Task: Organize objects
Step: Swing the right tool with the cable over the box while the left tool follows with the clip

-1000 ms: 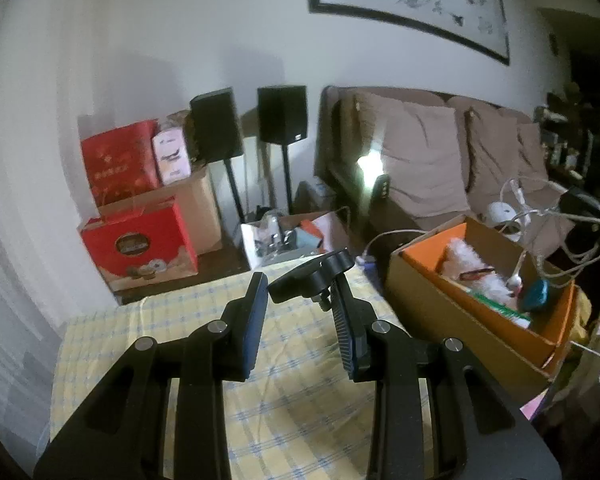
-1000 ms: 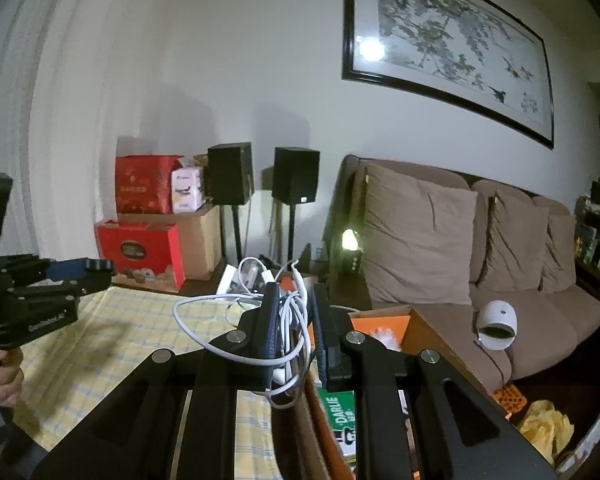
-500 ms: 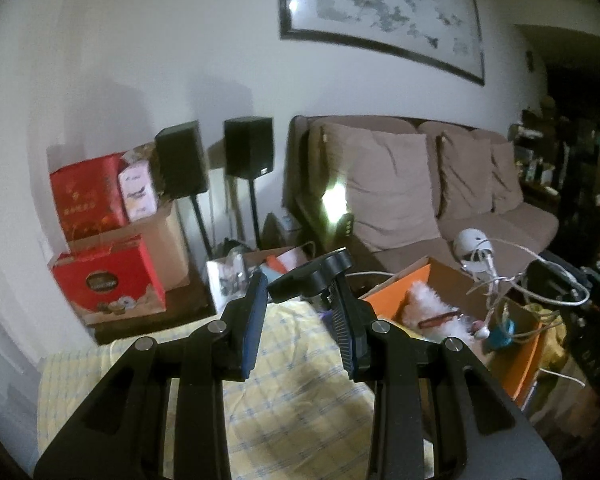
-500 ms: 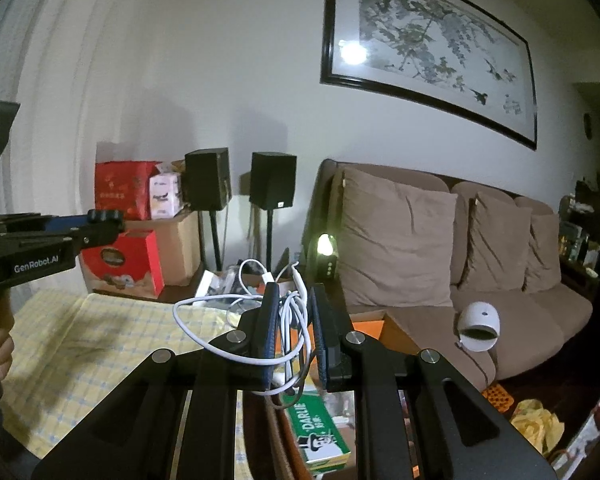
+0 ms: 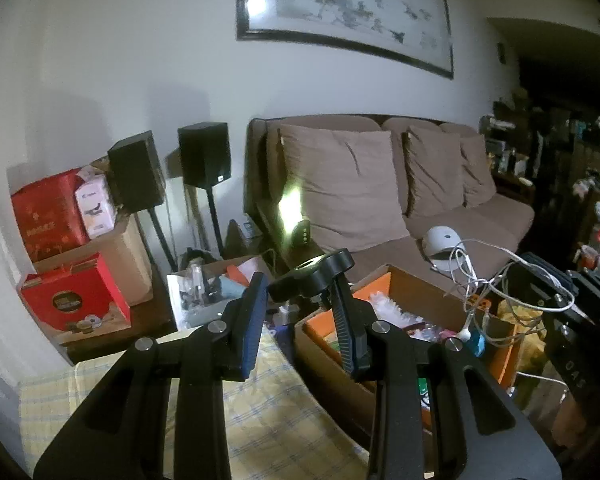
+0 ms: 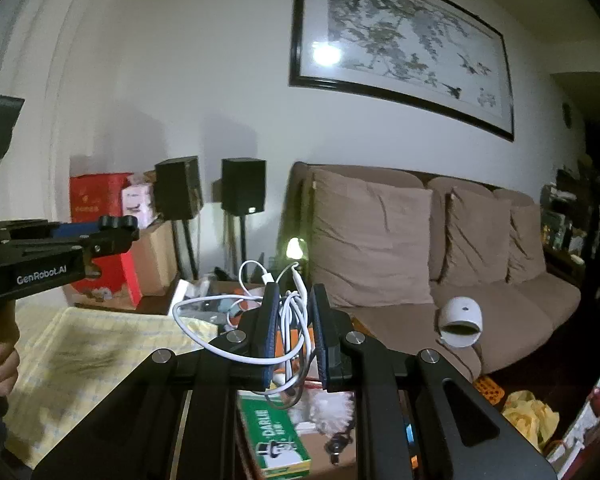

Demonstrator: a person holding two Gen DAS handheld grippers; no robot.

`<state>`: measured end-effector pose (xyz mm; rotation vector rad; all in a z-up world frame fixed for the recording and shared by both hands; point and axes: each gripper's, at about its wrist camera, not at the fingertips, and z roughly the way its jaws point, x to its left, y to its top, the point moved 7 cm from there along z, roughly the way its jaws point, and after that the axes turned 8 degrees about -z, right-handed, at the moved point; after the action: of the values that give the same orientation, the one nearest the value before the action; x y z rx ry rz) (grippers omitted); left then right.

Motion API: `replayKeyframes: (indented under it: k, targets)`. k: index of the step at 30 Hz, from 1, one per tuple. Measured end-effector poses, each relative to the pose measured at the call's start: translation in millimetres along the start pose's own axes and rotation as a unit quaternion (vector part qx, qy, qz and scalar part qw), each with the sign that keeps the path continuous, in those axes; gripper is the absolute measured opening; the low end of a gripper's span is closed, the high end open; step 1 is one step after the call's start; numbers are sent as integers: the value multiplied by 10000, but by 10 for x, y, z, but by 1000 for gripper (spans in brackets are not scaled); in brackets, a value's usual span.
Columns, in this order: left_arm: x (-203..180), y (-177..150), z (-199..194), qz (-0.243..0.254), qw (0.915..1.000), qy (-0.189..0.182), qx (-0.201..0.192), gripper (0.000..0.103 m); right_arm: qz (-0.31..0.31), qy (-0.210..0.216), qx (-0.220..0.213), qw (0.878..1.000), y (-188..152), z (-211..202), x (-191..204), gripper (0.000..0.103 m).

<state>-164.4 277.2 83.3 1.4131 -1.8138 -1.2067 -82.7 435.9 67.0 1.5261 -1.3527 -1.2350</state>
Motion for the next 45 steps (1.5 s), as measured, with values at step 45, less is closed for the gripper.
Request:
replayKeyframes:
  k: [45]
  targets:
    - [-824,-326,1188,152,9961,-519,691,30,598,-569,809,9933,-483,546,-905,15]
